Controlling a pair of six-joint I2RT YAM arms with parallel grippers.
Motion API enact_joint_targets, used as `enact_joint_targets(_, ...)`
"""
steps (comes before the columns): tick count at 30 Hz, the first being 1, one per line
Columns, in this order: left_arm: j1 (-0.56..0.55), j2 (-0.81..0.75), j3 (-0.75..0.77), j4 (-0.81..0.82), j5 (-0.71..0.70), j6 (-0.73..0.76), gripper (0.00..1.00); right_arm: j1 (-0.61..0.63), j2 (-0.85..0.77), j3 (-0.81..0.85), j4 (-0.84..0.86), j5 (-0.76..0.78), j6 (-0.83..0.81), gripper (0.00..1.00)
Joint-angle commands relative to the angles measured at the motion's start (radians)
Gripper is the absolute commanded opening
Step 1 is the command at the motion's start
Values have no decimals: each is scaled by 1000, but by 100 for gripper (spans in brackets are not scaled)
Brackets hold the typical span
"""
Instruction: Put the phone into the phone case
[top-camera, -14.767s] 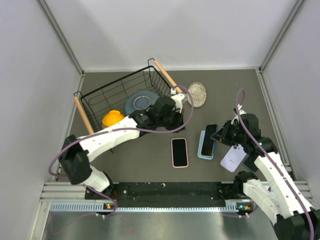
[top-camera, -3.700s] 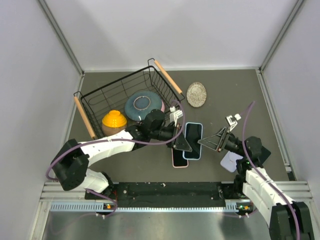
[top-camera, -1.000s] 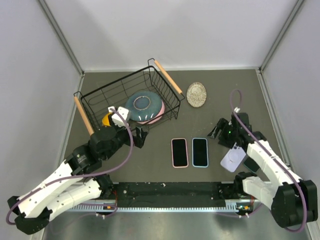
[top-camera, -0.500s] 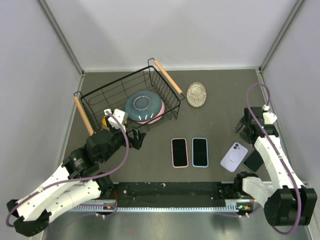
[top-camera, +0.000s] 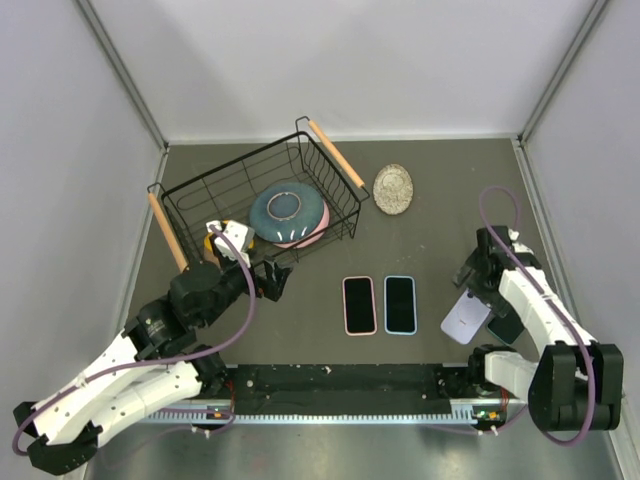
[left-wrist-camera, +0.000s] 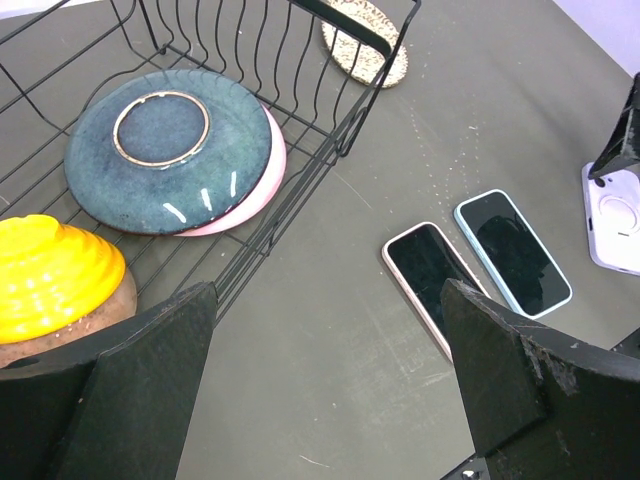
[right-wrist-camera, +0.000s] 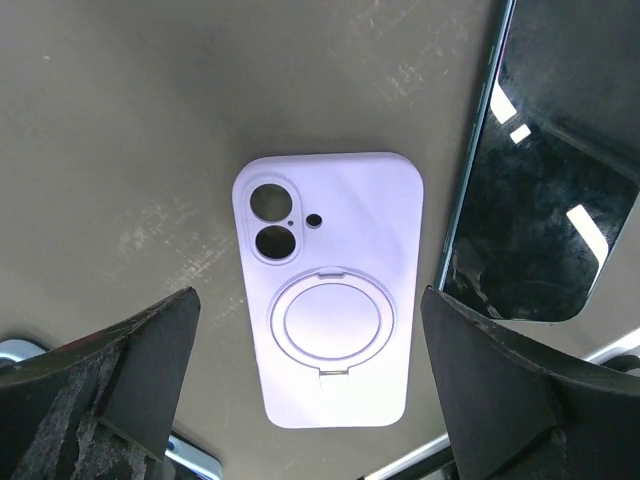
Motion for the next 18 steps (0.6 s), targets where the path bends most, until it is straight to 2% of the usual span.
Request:
enact_joint_targets(1, 0, 0, -5, 46, 20, 13, 99, -7, 27, -19, 51, -24, 30, 92)
enact_joint_targets(7, 0, 6, 4, 49, 23, 21, 99, -6, 82, -47, 91, -19, 22, 93)
enact_joint_targets(13, 0, -5, 2, 48, 25, 22, 99, -6, 154, -82, 188, -65, -21, 90)
enact_joint_targets(18, 0, -15, -2, 51, 14, 25, 99, -6, 146, -91, 237, -120, -65, 75)
